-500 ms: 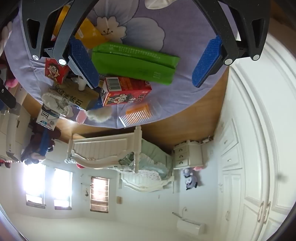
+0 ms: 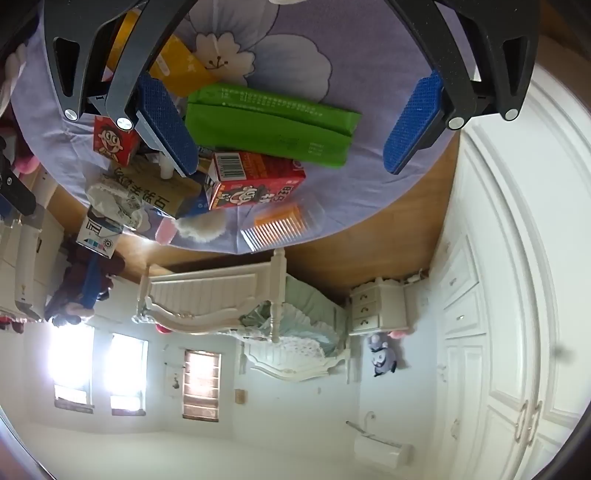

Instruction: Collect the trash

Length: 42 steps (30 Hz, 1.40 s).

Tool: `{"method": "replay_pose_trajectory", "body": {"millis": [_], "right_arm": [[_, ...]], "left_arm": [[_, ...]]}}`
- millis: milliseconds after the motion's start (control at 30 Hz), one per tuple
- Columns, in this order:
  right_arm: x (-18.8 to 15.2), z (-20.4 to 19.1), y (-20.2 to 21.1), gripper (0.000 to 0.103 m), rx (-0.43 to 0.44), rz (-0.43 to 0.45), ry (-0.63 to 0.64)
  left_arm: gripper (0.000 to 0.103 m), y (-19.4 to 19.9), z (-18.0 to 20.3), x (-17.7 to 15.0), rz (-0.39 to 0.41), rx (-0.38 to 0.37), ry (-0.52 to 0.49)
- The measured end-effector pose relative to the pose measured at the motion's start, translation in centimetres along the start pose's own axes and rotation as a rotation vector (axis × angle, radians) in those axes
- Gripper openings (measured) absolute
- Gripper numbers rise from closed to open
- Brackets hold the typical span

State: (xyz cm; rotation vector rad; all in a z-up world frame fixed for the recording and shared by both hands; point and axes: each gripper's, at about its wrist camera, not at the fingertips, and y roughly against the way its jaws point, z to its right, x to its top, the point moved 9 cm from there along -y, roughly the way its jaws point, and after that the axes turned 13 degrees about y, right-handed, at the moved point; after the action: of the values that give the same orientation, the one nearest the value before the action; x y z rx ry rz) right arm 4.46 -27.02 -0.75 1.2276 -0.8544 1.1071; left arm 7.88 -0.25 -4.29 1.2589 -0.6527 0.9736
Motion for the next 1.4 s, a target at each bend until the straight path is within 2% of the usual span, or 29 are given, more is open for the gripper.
{"method": "replay_pose_trajectory", "body": {"millis": [267, 600, 1400], "right_arm": [[0.1, 0.0, 0.0, 0.098, -0.004, 0.002, -0.004], [0.1, 0.5, 0.4, 0.098, -0.007, 0.002, -0.006], [0.0, 0.7, 0.1, 0.098, -0.026, -0.003, -0.01]], "left_arm": [[0.099, -0.6, -1.0, 0.0, -0.02, 0.016, 0.031], [0.099, -0.7, -0.6, -0.1, -0.015, 0.035, 0.02], [0.099, -0.8, -0.4, -0.3, -0.029, 0.028, 0.01]]}}
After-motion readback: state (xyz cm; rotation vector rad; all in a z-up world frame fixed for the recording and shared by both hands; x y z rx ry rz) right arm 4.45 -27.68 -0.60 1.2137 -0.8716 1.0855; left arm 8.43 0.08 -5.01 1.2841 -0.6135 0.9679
